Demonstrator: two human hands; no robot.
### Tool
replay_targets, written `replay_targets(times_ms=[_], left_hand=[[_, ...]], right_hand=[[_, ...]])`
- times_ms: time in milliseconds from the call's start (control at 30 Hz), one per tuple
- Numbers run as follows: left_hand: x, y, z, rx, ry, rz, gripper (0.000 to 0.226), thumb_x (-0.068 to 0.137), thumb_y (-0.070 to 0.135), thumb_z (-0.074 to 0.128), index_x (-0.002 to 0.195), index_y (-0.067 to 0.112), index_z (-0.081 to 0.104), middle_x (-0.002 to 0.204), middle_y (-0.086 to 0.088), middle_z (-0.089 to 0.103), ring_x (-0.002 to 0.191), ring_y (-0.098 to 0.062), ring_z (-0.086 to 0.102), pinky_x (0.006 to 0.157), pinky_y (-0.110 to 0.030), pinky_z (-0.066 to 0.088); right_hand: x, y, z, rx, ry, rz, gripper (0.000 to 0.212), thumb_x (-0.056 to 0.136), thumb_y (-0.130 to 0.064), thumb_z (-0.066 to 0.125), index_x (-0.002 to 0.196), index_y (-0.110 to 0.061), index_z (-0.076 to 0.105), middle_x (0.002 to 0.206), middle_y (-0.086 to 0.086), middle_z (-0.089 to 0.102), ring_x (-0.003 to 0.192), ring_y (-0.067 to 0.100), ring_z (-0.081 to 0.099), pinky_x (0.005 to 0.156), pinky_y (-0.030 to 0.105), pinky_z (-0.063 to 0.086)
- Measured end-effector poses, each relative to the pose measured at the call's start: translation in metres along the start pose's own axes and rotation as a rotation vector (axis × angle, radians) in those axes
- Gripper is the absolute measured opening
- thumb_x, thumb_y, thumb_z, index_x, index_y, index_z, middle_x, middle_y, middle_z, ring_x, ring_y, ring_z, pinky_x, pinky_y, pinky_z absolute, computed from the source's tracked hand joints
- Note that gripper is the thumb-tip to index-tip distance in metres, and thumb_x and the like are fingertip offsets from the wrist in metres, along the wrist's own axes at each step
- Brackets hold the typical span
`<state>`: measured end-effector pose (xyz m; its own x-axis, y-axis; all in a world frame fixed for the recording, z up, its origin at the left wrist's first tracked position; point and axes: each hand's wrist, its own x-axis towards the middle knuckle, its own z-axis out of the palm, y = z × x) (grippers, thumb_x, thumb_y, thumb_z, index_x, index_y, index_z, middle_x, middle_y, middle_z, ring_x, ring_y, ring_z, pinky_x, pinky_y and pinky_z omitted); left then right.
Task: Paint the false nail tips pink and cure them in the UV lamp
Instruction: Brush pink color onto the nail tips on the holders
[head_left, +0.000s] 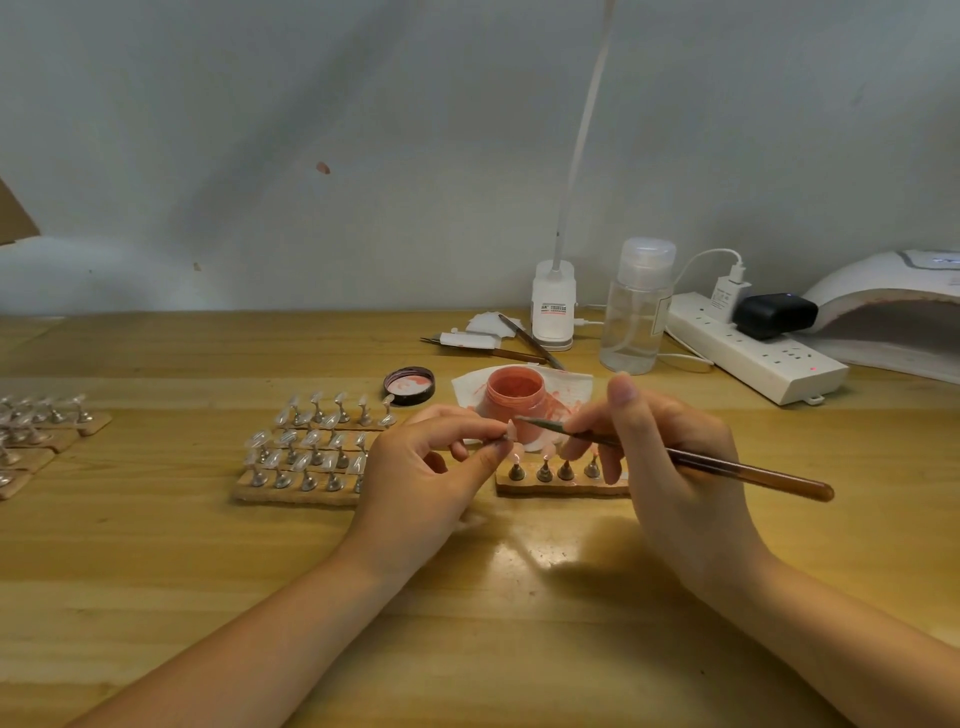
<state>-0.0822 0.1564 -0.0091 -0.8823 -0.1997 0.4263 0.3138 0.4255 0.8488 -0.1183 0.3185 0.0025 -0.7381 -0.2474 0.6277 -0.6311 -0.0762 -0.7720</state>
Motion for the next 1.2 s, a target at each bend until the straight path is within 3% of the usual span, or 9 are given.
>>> replay_targets(times_ms=[133, 267, 400, 600, 733, 867, 1100, 1200], left_hand=[[0.0002, 0.0005, 0.0003, -0.009, 0.008, 0.000, 0.017, 0.075, 0.012, 0.071, 0.080, 0.028, 0.071, 0.085, 0.007, 0.066, 0.067, -0.001, 0.050, 0.054, -0.012, 0.039], [-0.0003, 0.0014, 0.0002, -0.006, 0.006, -0.003, 0.015, 0.075, 0.014, 0.070, 0.081, 0.027, 0.071, 0.085, 0.006, 0.066, 0.067, 0.000, 0.051, 0.053, -0.011, 0.039], [0.0004, 0.0012, 0.0007, -0.001, 0.009, 0.001, 0.017, 0.075, 0.013, 0.071, 0.081, 0.029, 0.070, 0.085, 0.006, 0.067, 0.067, -0.002, 0.051, 0.055, -0.014, 0.040], [-0.0010, 0.0022, 0.0009, -0.054, 0.033, -0.015, 0.015, 0.071, 0.024, 0.068, 0.080, 0.036, 0.069, 0.087, 0.003, 0.069, 0.074, -0.015, 0.057, 0.047, -0.012, 0.044], [-0.0012, 0.0031, 0.0017, -0.028, 0.039, -0.005, 0.027, 0.079, 0.012, 0.067, 0.082, 0.039, 0.067, 0.083, 0.017, 0.070, 0.082, -0.009, 0.060, 0.062, -0.024, 0.047], [-0.0022, 0.0034, 0.0022, -0.010, 0.024, -0.025, 0.025, 0.083, 0.011, 0.063, 0.090, 0.035, 0.066, 0.087, 0.014, 0.070, 0.082, -0.010, 0.062, 0.066, -0.027, 0.048], [-0.0009, 0.0022, 0.0031, 0.041, -0.005, 0.001, 0.026, 0.086, 0.007, 0.058, 0.098, 0.029, 0.065, 0.091, 0.020, 0.065, 0.086, 0.003, 0.059, 0.070, -0.017, 0.046], [-0.0006, 0.0009, 0.0032, 0.034, 0.006, 0.012, 0.031, 0.086, 0.007, 0.058, 0.092, 0.036, 0.062, 0.090, 0.021, 0.065, 0.090, 0.005, 0.059, 0.072, -0.015, 0.046]], right_hand=[[-0.0046, -0.0020, -0.0015, 0.064, 0.032, 0.023, 0.038, 0.090, -0.036, 0.044, 0.063, -0.019, 0.065, 0.056, 0.005, 0.063, 0.047, 0.004, 0.056, 0.047, 0.012, 0.041], [-0.0024, -0.0037, -0.0002, 0.034, 0.067, 0.016, 0.038, 0.093, -0.031, 0.041, 0.066, -0.018, 0.065, 0.061, 0.005, 0.065, 0.047, 0.009, 0.053, 0.044, 0.019, 0.040], [-0.0038, -0.0043, 0.0021, 0.028, 0.020, 0.035, 0.039, 0.091, -0.032, 0.040, 0.069, -0.014, 0.066, 0.063, 0.004, 0.066, 0.049, 0.004, 0.055, 0.047, 0.013, 0.041], [-0.0075, -0.0064, -0.0008, 0.057, 0.046, 0.023, 0.041, 0.089, -0.037, 0.039, 0.063, -0.019, 0.065, 0.057, 0.004, 0.063, 0.046, 0.003, 0.052, 0.045, 0.016, 0.040], [-0.0041, -0.0042, -0.0024, 0.019, 0.059, 0.008, 0.034, 0.093, -0.029, 0.043, 0.070, -0.017, 0.065, 0.065, 0.004, 0.065, 0.049, 0.005, 0.053, 0.046, 0.015, 0.040], [-0.0034, -0.0009, -0.0014, -0.012, 0.014, -0.027, 0.034, 0.091, -0.029, 0.041, 0.075, -0.012, 0.065, 0.066, -0.001, 0.065, 0.059, 0.000, 0.058, 0.055, 0.008, 0.041], [-0.0003, -0.0006, 0.0019, -0.006, -0.027, -0.005, 0.030, 0.091, -0.025, 0.044, 0.077, -0.012, 0.066, 0.066, -0.003, 0.066, 0.060, 0.000, 0.059, 0.054, 0.009, 0.042], [-0.0036, -0.0009, 0.0010, 0.052, -0.030, 0.022, 0.036, 0.090, -0.026, 0.042, 0.071, -0.007, 0.066, 0.059, 0.002, 0.065, 0.053, 0.000, 0.058, 0.052, 0.007, 0.040]])
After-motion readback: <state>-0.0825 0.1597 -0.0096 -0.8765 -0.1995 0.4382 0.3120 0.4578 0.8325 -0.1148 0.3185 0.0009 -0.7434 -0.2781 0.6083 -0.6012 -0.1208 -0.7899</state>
